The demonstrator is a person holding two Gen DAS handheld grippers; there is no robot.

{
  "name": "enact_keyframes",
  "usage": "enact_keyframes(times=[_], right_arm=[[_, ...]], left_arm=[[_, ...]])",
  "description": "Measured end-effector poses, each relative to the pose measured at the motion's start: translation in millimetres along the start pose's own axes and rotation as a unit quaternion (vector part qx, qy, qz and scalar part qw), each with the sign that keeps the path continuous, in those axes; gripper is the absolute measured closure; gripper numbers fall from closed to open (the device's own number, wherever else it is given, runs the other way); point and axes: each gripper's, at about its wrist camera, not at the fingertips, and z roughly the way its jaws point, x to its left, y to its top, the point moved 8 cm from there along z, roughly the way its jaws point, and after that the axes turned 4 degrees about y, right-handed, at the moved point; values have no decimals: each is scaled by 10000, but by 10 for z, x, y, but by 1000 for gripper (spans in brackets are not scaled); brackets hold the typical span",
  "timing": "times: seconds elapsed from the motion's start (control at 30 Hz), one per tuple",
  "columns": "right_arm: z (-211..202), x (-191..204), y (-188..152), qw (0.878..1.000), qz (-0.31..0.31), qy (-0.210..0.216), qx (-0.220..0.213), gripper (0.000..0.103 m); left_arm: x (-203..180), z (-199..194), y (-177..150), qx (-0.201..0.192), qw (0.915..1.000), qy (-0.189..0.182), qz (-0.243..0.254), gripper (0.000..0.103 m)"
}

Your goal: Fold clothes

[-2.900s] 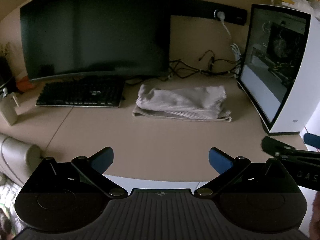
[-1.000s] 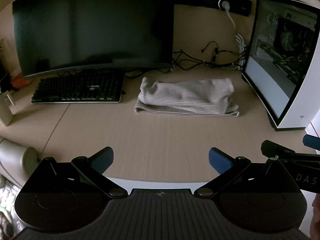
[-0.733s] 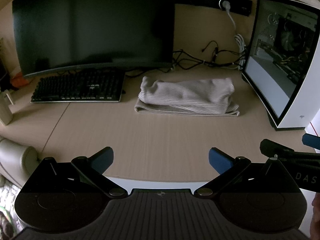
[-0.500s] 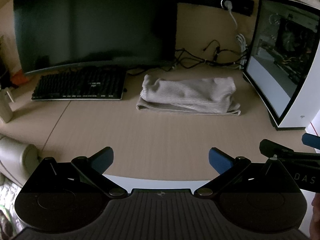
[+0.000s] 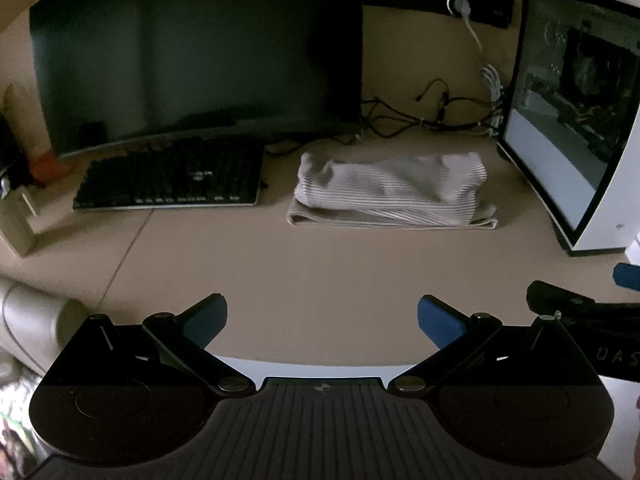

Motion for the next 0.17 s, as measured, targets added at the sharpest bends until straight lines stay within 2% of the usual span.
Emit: enact_keyframes(times=[0.17], right_arm=[[115, 36, 38, 9999, 52, -71, 48, 0]], left_arm=[[76, 121, 64, 11, 10000, -37, 66, 0]])
